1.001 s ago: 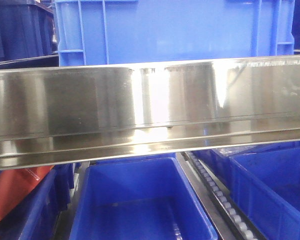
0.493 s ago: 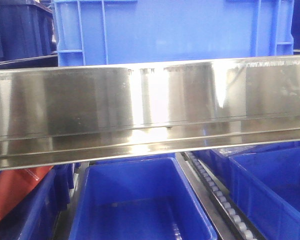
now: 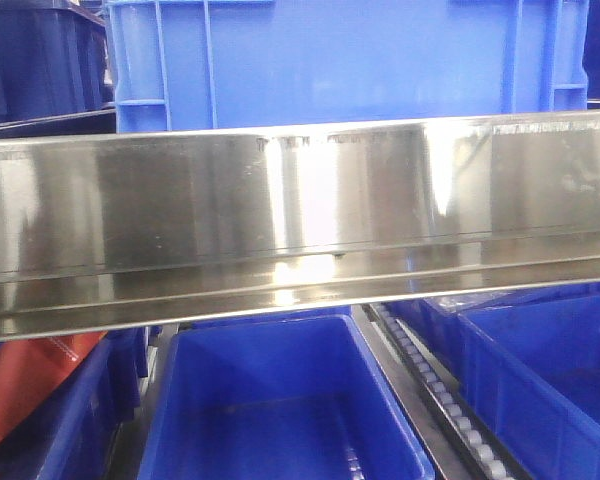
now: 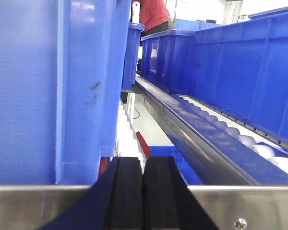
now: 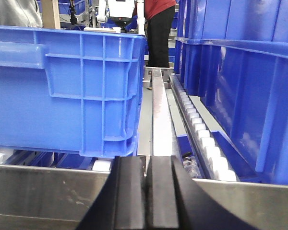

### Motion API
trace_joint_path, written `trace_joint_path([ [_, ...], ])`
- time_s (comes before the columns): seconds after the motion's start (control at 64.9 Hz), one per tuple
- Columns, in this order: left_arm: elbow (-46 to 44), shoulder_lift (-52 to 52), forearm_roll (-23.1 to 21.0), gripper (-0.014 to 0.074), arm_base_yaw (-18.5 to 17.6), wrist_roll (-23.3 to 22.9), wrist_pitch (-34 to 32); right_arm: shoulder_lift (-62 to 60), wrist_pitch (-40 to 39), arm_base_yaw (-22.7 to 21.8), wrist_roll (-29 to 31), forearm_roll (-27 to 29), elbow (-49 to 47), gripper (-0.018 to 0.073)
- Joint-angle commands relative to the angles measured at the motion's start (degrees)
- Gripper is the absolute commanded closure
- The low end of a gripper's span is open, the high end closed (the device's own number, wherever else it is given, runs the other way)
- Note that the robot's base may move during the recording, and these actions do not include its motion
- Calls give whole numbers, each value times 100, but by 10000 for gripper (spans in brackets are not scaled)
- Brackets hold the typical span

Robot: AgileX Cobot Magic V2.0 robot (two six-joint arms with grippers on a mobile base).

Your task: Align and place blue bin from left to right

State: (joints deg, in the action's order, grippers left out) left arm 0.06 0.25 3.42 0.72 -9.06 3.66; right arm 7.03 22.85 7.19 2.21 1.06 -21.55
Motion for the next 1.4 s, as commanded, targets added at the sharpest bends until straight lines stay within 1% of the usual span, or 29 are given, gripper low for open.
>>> trace_joint_path([
  [0.0,-6,-25,22,708,26,2,-160,-28,-148,-7,38,-52,8,629],
  [0.354,-6,-25,22,708,26,2,-160,-26,-62,-7,38,-52,8,629],
  [0.431,-6,-25,22,708,26,2,-160,-26,-204,-60,38,-106,46,629],
  [0.524,-6,-25,22,708,26,2,-160,-26,-410,-341,38,-184,201,629],
  [0.57,-6,-25,22,708,26,2,-160,-26,-550,-625,38,-173,377,629],
  [0.678,-6,-25,22,708,26,2,-160,-30,-955,-1242,-7,154,843,629],
  [0.724,-6,-25,22,708,26,2,-160,-40,-1105,-1412,-7,308,1009,629],
  [0.801,-6,-25,22,708,26,2,-160,-152,-1338,-1612,-17,349,1310,629],
  [0.939,-6,-25,22,708,26,2,-160,-669,-1526,-1642,-17,325,1815,629],
  [1.001,-6,-25,22,708,26,2,-160,-703,-1526,-1642,-17,325,2032,629],
  [1.047,-6,-25,22,708,26,2,-160,-703,-1708,-1642,-17,325,2155,629],
  [1.093,-6,-25,22,708,26,2,-160,-703,-1871,-1642,-17,325,2155,629],
  [1.14,-6,-25,22,708,26,2,-160,-703,-1633,-1642,-17,325,2155,629],
  [1.386,-6,-25,22,708,26,2,-160,-703,-1632,-1642,-17,325,2155,629],
])
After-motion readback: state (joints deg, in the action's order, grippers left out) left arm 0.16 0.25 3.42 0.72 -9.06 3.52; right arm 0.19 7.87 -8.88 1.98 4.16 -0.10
